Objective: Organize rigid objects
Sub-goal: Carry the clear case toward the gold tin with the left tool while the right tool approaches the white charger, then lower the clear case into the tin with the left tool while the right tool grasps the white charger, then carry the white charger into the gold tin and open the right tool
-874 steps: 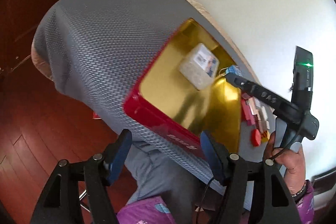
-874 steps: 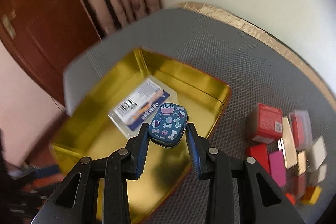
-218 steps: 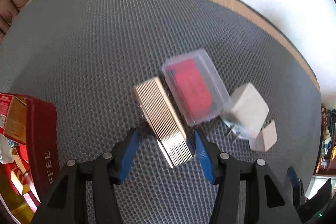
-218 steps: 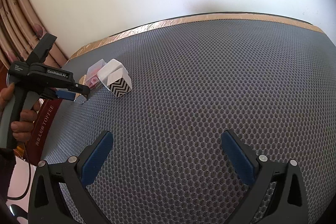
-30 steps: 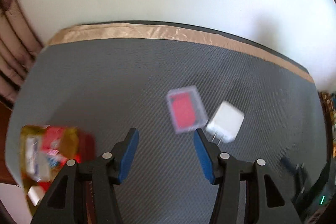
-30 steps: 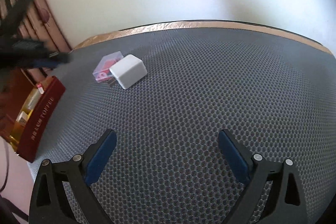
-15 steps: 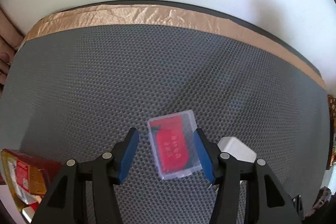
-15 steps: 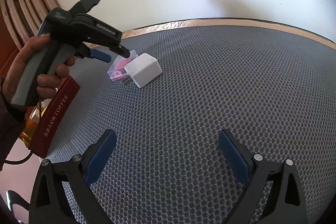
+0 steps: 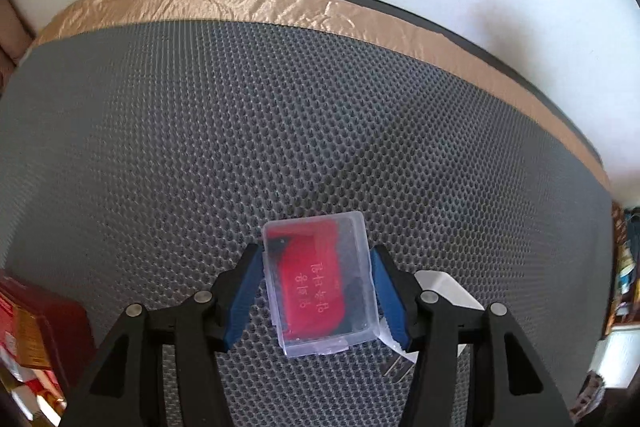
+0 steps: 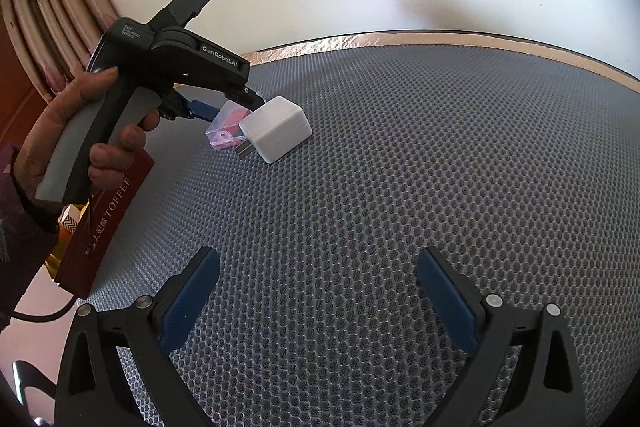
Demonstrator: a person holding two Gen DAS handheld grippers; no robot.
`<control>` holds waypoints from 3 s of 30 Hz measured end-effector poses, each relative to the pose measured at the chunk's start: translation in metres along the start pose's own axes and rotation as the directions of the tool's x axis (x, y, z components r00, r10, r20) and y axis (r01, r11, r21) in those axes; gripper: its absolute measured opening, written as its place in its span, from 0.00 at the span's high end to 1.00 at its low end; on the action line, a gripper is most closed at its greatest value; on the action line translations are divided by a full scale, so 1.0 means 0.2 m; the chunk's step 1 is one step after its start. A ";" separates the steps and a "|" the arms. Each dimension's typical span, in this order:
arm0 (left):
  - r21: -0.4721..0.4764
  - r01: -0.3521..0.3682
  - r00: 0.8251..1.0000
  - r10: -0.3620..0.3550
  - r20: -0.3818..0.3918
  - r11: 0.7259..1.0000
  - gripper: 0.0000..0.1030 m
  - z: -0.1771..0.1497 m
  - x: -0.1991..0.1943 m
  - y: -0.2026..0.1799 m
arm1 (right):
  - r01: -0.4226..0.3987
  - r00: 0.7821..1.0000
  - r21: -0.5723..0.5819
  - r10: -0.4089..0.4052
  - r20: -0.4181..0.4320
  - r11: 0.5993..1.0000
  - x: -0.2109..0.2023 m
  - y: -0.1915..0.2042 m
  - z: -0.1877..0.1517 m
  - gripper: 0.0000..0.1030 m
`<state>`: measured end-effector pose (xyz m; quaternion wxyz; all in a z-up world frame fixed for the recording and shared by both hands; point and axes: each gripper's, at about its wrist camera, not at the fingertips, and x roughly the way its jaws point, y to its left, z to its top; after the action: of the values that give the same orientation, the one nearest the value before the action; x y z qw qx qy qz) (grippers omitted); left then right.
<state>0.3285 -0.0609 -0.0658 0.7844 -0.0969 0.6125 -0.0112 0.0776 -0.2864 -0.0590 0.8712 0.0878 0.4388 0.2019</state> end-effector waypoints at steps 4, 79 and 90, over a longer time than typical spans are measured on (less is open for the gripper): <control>-0.021 0.025 0.999 -0.024 0.040 0.999 0.47 -0.05 -0.01 0.05 | 0.000 1.000 0.001 0.000 -0.003 1.000 0.00 0.00 0.00 0.04; -0.427 -0.177 0.888 0.331 0.319 0.887 0.43 -1.46 -0.96 1.25 | -0.292 0.955 -0.339 0.255 -0.148 0.894 0.24 1.19 0.51 0.36; -0.373 -0.174 0.867 0.321 0.380 0.911 0.43 -1.47 -0.98 1.24 | -0.328 0.940 -0.380 0.258 -0.225 0.865 0.49 1.66 0.35 0.36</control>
<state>-0.0282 0.1682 0.0141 0.8683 -0.1449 0.4233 0.2142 0.0939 0.0564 0.0208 0.7892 -0.0491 0.4390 0.4267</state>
